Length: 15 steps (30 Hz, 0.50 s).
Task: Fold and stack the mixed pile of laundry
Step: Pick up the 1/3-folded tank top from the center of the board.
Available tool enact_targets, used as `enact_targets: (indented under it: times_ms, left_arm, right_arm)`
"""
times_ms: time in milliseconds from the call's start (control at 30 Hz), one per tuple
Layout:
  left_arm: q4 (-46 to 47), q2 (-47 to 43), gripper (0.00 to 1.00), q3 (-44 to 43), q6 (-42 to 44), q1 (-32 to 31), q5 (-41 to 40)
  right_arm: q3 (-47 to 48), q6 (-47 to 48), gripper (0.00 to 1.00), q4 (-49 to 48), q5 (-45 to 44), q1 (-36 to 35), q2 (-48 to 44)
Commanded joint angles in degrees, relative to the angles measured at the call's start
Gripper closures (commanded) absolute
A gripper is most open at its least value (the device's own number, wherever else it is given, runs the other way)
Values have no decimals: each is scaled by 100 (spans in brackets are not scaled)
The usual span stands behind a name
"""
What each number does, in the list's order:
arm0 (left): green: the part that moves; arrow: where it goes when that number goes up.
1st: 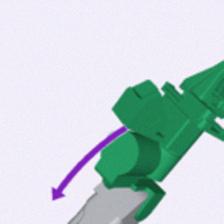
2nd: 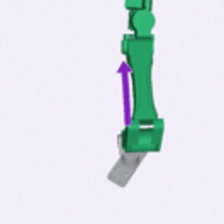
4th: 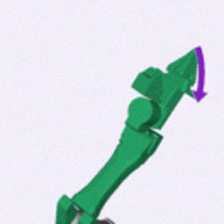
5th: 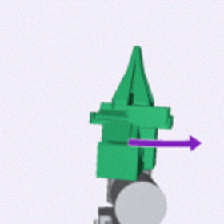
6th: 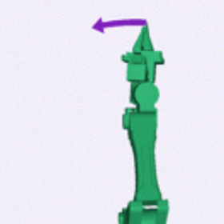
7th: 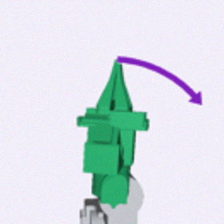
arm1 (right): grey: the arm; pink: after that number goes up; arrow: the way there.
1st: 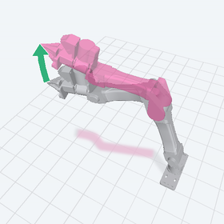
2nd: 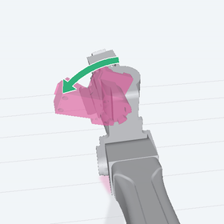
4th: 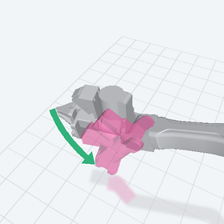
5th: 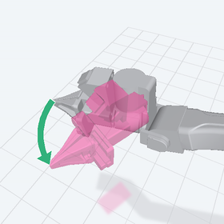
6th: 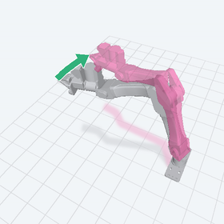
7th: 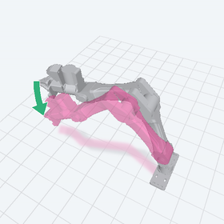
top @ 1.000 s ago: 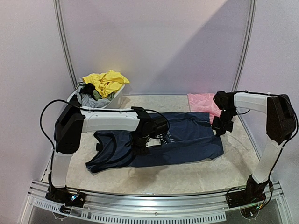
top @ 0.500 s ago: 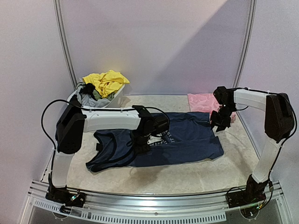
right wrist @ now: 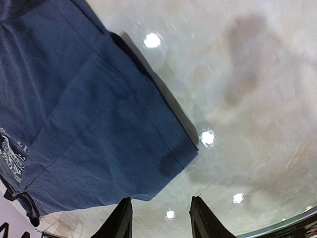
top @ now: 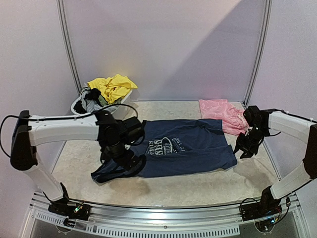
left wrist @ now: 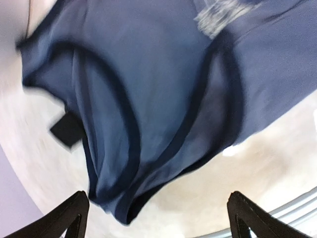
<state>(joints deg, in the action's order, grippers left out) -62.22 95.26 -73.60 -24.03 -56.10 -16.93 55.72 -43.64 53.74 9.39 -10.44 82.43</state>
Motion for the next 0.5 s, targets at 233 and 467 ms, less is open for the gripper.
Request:
enact_targets:
  times_ms: [233,467]
  left_arm:
    - [1217,-2683,5,3115,-3025,1221,1099]
    - [1522,-4058,11,4346,-3585,2433,1616]
  right_arm:
    - [-1494,-1405,61,-1514,1006,284,-579]
    - [-1674,-1618,66,-2015,939,577,-505]
